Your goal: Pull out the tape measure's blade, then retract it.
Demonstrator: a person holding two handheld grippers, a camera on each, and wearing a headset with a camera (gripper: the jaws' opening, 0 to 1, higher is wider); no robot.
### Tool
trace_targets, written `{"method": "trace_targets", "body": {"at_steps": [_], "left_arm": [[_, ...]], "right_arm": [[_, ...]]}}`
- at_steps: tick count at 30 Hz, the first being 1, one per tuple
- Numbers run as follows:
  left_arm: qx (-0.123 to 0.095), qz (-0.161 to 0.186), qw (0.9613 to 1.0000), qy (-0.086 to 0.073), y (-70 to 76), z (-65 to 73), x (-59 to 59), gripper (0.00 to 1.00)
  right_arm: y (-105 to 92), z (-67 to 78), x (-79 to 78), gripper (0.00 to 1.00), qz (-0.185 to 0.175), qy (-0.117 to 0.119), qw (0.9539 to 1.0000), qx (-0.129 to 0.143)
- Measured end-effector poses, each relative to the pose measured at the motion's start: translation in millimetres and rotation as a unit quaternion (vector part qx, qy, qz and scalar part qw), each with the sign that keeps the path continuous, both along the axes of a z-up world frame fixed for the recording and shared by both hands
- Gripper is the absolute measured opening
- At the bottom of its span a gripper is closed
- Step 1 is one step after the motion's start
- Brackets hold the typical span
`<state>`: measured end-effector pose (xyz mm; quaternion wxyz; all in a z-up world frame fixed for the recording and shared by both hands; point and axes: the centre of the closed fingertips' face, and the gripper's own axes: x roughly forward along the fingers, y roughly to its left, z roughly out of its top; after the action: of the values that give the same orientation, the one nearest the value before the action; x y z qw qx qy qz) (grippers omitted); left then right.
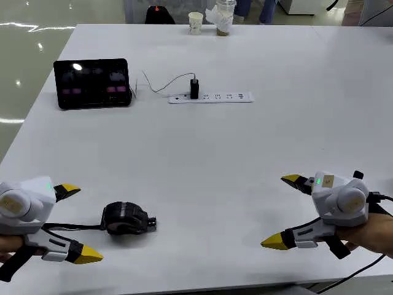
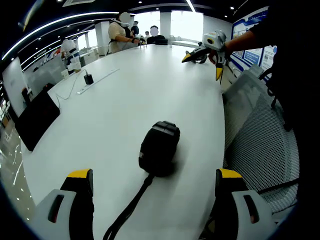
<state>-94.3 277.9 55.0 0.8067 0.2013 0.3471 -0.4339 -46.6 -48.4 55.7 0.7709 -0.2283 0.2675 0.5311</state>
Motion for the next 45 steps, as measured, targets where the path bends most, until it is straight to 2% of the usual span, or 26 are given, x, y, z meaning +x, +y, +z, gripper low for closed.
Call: {"method": "trace_targets", "body": {"at_steps": [8,13,16,18,20,27,32,37,42,45], "left_arm": [[0.025,-0.022,0.9994,0.005,-5.6,-5.9,5.6,0.99],[0.026,-0.017,0.9994,0.012,-11.7,-9.4,9.3,0.99],[0.029,-0.027,0.9992,0.011,-17.9,-10.3,7.7,0.99],[0.040,-0.035,0.9986,0.010,-19.3,-12.1,7.5,0.99],[0.040,-0.037,0.9984,0.015,-21.3,-11.9,7.9,0.97],[0.055,-0.051,0.9971,0.009,-28.1,-10.0,16.4,0.96],[0.072,-0.082,0.9940,0.011,-37.9,-11.3,14.3,0.90],[0.089,-0.106,0.9902,0.015,-40.7,-16.6,16.0,0.84],[0.095,-0.120,0.9880,0.022,-43.7,-18.7,17.8,0.80],[0.101,-0.124,0.9869,0.024,-43.9,-20.0,19.0,0.78]], "right_arm": [[22.5,-2.2,-4.4,0.99,0.024,0.005,0.9997,0.001],[41.7,1.3,-1.2,0.99,0.038,0.003,0.9993,0.004],[52.7,2.6,0.4,0.99,0.047,-0.001,0.9988,0.011],[59.8,1.6,0.5,0.99,0.053,-0.004,0.9985,0.011],[66.6,0.9,0.4,0.99,0.055,0.000,0.9984,0.013],[90.8,-3.1,-0.4,0.99,0.078,0.001,0.9969,0.016],[111.0,-3.2,-2.4,0.99,0.096,0.004,0.9952,0.016],[131.2,-4.6,-5.6,0.99,0.120,0.008,0.9927,0.010],[151.4,-4.9,-7.5,0.99,0.134,0.011,0.9908,0.012],[159.4,-7.5,-7.8,0.99,0.137,0.010,0.9905,0.004]]}}
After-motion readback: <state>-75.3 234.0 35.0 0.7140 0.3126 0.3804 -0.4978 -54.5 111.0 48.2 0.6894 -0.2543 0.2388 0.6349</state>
